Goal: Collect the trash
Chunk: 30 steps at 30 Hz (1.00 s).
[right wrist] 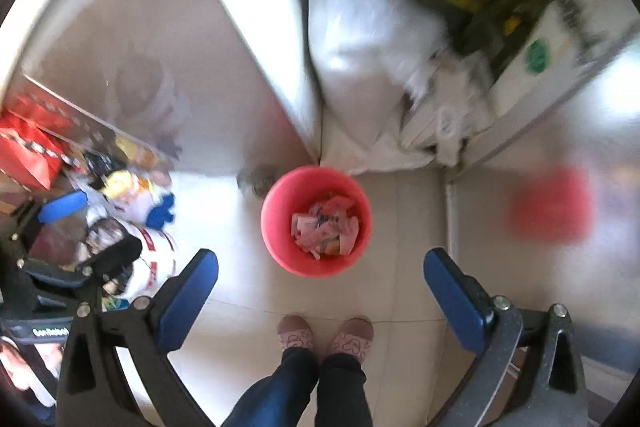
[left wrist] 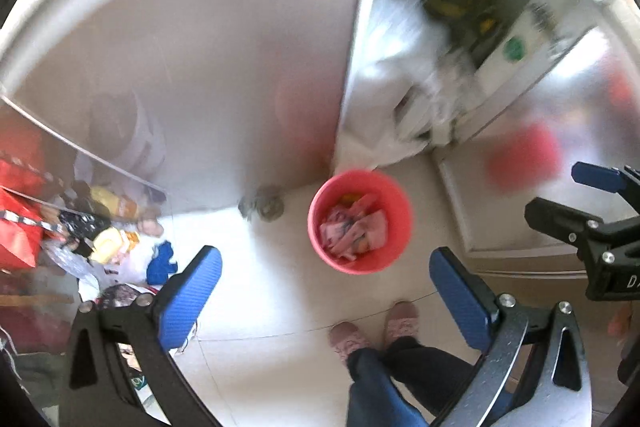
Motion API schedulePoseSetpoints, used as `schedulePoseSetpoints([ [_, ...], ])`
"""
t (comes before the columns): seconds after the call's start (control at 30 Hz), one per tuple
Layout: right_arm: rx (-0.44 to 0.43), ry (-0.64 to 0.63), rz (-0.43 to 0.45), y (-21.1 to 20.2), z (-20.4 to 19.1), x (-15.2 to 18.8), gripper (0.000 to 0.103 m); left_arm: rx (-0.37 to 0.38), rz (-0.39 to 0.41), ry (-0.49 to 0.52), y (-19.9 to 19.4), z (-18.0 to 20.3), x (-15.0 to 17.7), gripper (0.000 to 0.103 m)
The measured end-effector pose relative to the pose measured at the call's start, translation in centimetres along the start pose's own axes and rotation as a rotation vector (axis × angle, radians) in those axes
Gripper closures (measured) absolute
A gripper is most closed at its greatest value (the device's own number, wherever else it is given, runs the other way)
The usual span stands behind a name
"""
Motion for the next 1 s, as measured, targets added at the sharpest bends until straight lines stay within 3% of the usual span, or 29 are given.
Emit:
schedulePoseSetpoints([
  [0.23,0.047,-0.039,0.115,-15.1,-2.5,-0.4,0.000,0.070,0.068,-0.014,-13.4,1.7,-1.3,0.000],
  [0.37,0.080,-0.016,0.181,-21.0,-3.2,-0.3,0.000,0.101,0.126,0.000,-19.0,2.4,-1.6,0.000],
  [0.6,0.178,0.088,0.354,-30.4,-4.6,1.4,0.000,0.192,0.302,0.038,-28.2,1.8,-2.6,0.000],
  [0.77,0.268,0.147,0.517,-36.7,-7.7,4.8,0.000,0.251,0.482,0.131,-35.5,0.0,-1.7,0.000],
  [0.87,0.311,0.198,0.593,-39.7,-10.8,8.1,0.000,0.303,0.536,0.185,-38.9,-1.4,0.2,0.000],
  [1.0,0.368,0.233,0.646,-42.2,-13.9,11.6,0.000,0.301,0.574,0.247,-41.7,-2.7,2.6,0.000],
])
Point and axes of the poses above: each gripper's, at about its wrist camera, not at the fingertips, and y roughly the way its jaws point, z to its right, x to its underside, the point moved 7 cm from there along y, roughly the way its jaws point, and after that the axes turned 10 degrees about -x, right-handed, at the moved point
